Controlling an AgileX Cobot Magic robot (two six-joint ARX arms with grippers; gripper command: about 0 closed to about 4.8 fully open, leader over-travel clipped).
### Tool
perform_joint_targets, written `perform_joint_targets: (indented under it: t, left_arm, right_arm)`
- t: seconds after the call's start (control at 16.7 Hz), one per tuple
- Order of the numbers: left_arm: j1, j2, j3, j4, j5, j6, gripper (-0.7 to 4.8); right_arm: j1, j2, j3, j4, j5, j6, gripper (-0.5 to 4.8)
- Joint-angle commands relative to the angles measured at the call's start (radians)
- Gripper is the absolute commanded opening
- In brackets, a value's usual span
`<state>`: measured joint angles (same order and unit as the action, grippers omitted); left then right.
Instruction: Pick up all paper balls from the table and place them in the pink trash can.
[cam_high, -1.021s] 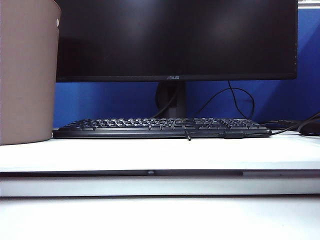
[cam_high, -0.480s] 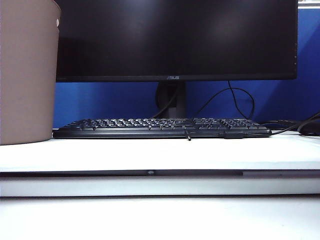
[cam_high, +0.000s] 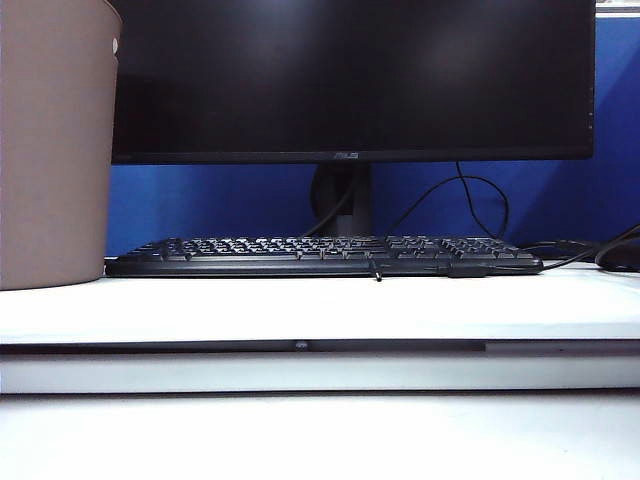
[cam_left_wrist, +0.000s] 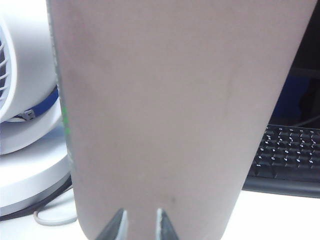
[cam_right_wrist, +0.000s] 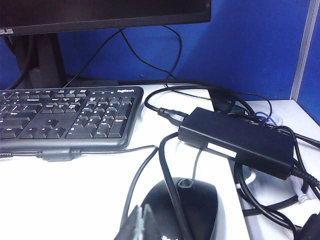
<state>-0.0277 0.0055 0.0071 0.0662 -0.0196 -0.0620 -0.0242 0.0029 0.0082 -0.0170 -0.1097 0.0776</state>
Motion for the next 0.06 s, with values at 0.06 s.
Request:
perform_joint_targets:
  t: [0.06]
  left_arm:
    - [0.0, -0.002, 0.0, 0.009, -0.003, -0.002, 0.89]
  right_arm:
    - [0.001, -0.002, -0.005, 0.014, -0.001, -0.003, -0.01]
